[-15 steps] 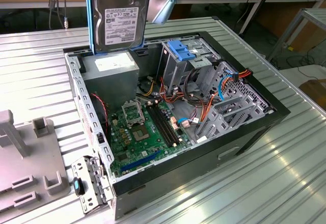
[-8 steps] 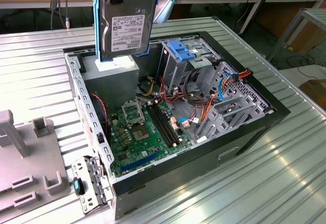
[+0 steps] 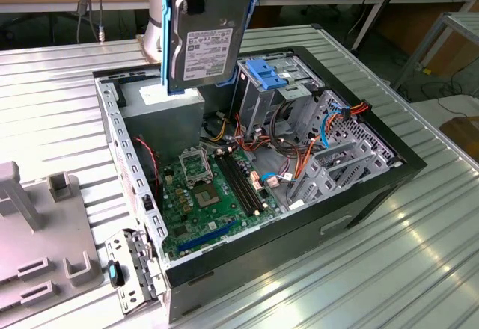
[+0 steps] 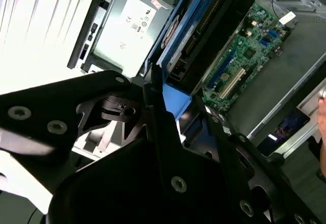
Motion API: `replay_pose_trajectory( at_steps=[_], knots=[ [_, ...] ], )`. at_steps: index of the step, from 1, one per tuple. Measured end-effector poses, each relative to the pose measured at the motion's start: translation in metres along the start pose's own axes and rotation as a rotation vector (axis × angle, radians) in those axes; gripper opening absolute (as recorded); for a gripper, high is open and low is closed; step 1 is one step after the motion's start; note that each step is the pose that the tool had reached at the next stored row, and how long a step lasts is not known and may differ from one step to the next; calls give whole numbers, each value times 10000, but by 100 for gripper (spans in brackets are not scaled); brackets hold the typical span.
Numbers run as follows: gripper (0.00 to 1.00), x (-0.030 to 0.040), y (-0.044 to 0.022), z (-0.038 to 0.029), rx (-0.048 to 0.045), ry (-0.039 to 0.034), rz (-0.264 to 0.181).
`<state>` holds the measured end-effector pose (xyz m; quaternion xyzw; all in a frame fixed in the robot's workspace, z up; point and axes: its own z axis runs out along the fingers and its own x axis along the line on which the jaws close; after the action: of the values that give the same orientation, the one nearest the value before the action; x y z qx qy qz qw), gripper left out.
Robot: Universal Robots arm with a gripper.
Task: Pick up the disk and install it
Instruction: 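Pick up the disk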
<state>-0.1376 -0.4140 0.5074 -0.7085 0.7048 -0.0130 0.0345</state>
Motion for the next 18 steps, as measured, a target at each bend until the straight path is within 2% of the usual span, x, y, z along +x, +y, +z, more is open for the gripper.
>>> replay_pose_trajectory(
  at_steps=[3,5,6,9,10,11,18],
  knots=[
    [37,71,-16,20,-1,2,2],
    [37,161,-34,47,-1,2,6],
    [37,177,-46,57,1,0,14],
    [37,203,-125,93,-1,3,32],
    [37,224,-178,118,-1,4,39],
    [37,239,-199,131,-1,5,46],
    [37,246,-211,135,-1,5,49]
  ],
)
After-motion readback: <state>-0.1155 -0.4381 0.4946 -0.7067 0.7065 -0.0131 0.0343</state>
